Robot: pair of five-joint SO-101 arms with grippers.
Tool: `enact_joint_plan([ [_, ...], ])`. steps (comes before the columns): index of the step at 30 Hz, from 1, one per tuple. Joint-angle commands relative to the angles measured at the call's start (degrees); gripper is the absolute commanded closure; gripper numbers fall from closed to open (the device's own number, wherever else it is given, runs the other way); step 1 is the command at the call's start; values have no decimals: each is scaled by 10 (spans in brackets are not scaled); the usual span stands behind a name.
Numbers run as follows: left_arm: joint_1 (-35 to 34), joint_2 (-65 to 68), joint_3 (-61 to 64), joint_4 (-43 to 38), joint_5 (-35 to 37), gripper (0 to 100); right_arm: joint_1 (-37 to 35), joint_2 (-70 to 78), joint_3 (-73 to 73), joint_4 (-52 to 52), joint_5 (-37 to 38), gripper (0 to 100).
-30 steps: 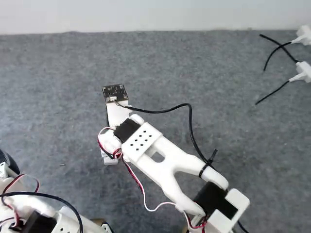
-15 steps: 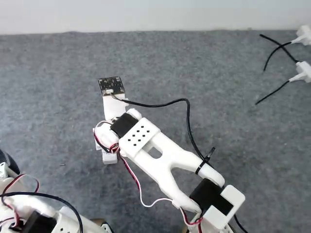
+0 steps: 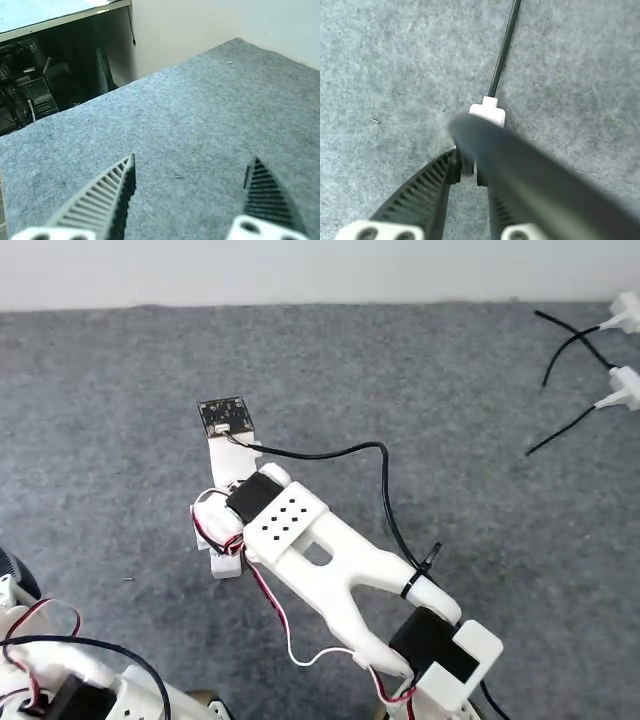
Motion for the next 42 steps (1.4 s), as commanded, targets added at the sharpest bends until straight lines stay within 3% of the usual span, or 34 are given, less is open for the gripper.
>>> enact_joint_plan([
  [1, -2, 1, -25, 4, -7, 663, 7, -3, -4, -1, 9, 991],
  [14, -2, 1, -10, 3, -8, 663, 30, -2, 5, -12, 18, 991],
  [42, -2, 1, -10, 4, -9, 663, 5, 49, 3, -35, 16, 991],
])
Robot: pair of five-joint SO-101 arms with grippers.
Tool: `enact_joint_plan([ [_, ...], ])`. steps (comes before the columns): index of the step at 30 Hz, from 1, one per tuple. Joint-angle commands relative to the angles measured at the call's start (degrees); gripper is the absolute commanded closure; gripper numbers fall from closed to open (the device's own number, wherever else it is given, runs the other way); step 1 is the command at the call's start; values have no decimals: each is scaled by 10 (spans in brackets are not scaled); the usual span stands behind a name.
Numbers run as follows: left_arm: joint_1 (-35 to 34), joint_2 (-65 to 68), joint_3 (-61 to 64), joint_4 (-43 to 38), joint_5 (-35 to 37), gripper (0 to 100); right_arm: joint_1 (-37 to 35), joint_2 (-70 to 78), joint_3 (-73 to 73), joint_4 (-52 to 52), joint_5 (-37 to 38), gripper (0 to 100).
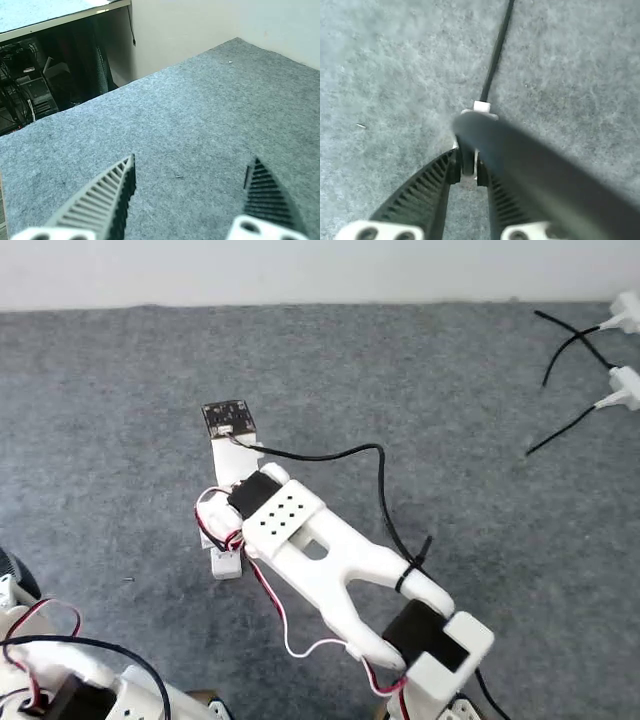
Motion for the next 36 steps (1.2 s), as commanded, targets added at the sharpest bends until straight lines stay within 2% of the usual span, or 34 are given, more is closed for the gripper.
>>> enact_joint_plan([
  [1, -2, 1, -10, 4, -9, 663, -7, 22, -6, -11, 9, 991],
  [28, -2, 1, 19, -13, -9, 663, -12, 38, 62, -11, 9, 991],
  [36, -2, 1, 19, -11, -9, 663, -51, 39, 120, -53, 9, 991],
])
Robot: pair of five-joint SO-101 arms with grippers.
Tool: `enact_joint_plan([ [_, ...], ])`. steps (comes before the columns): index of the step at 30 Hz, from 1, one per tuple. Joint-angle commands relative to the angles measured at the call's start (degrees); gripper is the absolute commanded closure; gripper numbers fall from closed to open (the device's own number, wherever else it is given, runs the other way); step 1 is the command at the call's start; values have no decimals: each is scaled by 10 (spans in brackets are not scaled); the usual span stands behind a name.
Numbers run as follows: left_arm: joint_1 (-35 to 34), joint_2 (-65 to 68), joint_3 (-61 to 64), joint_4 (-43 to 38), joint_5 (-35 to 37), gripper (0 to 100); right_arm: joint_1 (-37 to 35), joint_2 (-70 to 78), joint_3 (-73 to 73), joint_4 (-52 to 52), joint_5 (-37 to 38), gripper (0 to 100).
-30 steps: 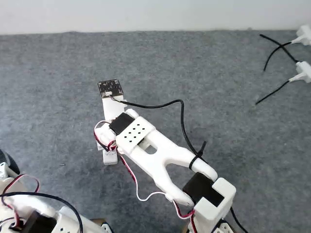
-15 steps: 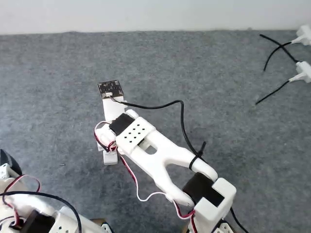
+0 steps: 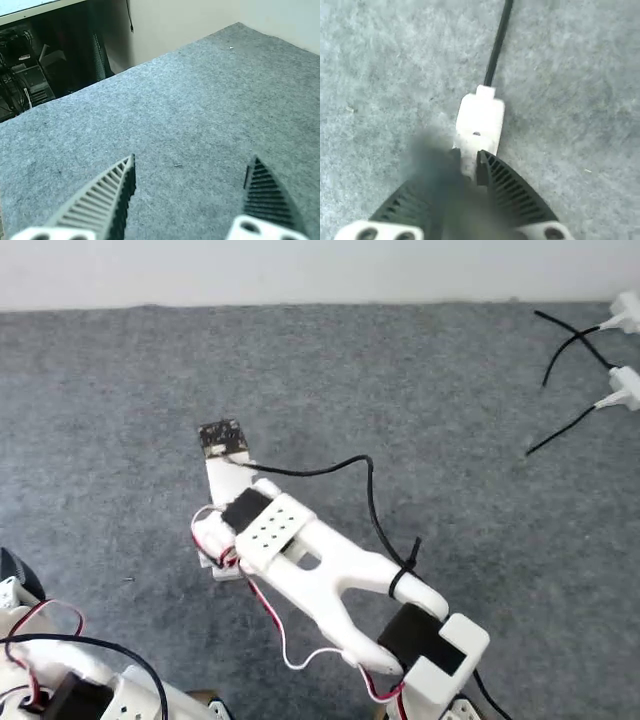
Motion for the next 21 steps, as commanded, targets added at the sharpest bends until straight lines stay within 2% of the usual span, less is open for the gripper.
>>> enact_joint_plan([
  [1, -3, 1, -9, -11, -9, 663, -28, 15, 69, -42, 10, 991],
  [6, -4, 1, -7, -11, -10, 663, -25, 15, 109, -95, -11, 991],
  [17, -3, 1, -6, 6, -10, 663, -25, 16, 121, -157, -7, 989],
  [19, -1, 1, 2, 3, -10, 663, -24, 15, 120, -164, 33, 976],
  [21, 1, 1, 11, 2, -11, 663, -24, 10, 119, -159, 113, 924],
])
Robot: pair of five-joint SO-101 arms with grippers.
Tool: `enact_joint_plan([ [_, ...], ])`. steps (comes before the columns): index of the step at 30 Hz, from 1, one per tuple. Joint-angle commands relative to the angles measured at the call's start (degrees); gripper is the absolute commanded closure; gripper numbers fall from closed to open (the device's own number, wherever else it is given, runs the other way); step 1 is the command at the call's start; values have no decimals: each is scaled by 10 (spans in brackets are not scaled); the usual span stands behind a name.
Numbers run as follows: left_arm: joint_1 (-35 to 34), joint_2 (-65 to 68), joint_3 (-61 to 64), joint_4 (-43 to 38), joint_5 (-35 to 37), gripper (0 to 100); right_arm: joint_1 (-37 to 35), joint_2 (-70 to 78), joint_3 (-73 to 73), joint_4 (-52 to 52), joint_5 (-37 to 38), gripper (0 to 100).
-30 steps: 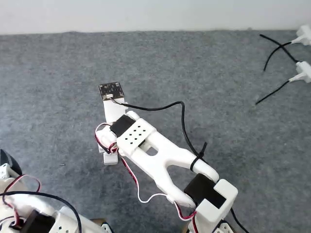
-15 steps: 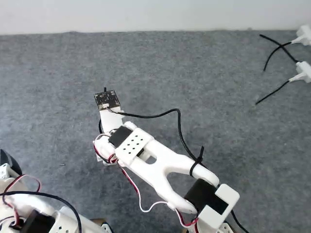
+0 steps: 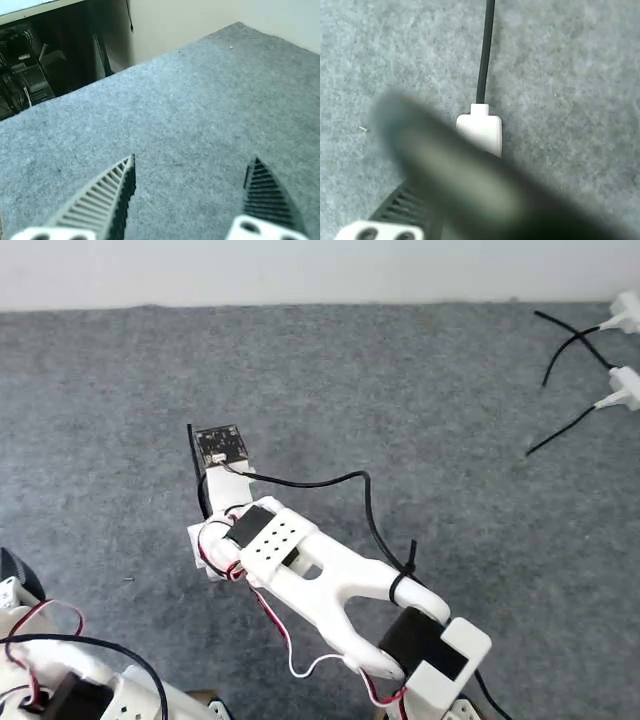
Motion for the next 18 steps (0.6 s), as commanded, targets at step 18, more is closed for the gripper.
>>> enact_joint_plan([
  [18, 4, 1, 23, -23, -10, 662, 49, 13, -312, 285, 127, 561],
])
